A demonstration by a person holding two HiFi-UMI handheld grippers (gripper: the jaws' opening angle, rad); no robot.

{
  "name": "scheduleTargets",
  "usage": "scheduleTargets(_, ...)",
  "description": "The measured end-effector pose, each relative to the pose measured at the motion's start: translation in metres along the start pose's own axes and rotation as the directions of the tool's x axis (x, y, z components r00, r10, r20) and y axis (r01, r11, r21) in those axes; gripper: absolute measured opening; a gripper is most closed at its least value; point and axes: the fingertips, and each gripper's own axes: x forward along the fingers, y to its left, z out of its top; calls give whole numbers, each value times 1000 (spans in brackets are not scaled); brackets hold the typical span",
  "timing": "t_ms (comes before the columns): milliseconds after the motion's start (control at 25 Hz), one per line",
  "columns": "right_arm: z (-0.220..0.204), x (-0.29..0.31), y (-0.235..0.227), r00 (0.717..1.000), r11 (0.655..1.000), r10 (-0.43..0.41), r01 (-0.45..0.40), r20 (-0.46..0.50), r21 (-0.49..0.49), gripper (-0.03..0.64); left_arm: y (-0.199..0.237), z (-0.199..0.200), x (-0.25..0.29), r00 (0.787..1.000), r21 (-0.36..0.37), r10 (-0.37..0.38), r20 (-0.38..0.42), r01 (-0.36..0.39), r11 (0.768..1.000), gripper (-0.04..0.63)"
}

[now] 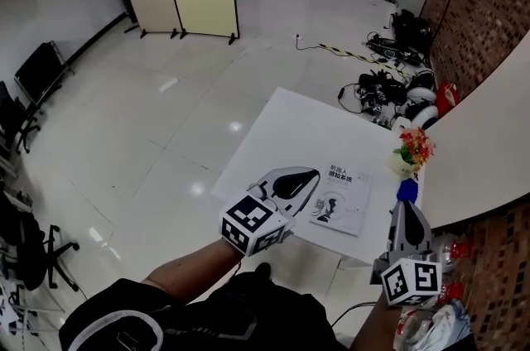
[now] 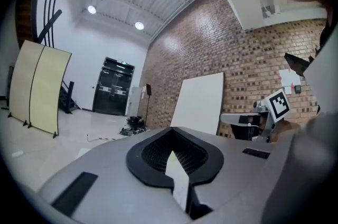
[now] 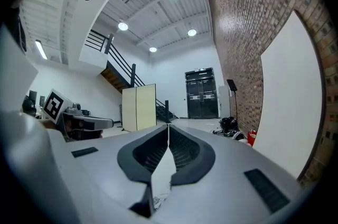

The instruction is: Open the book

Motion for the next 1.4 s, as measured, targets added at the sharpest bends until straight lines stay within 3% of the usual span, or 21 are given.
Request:
scheduleTargets(240, -12, 44, -14, 999, 1000, -19, 19, -44, -2, 2, 32, -12, 39, 999, -24, -38, -36, 37, 999, -3)
scheduleTargets(400, -37, 72, -34, 994, 1000, -20, 20, -110, 1, 3, 50, -28, 64, 996, -45, -17, -83, 14, 999, -3)
scheduleTargets(560, -86, 102, -63, 975, 999, 4, 6, -220, 43, 3, 59, -56, 95, 990, -91, -6, -143, -7, 996, -5)
scheduleTargets(760, -171, 124, -91, 928, 987, 63, -5, -367, 158, 9, 70, -115, 128, 967, -156, 41, -250, -82, 984, -5)
scheduleTargets(800, -188, 127, -94, 915, 983, 84, -10, -395, 186, 51, 70, -129, 134, 962, -177, 42, -271, -93, 980, -5)
scheduleTargets(1000, -274, 127, -104, 820, 964, 146, 7, -553, 265, 80, 75, -204, 145, 902, -163, 97, -421, -181, 970, -3)
scheduleTargets(1200, -339, 121, -109, 732, 945, 153, 89, -664, 316, 91, 83, -266, 142, 837, -193, 111, -536, -249, 949, -5)
scheduleTargets(1400, -368, 117, -105, 682, 930, 147, 152, -717, 334, 91, 87, -304, 138, 784, -197, 73, -617, -243, 950, -5)
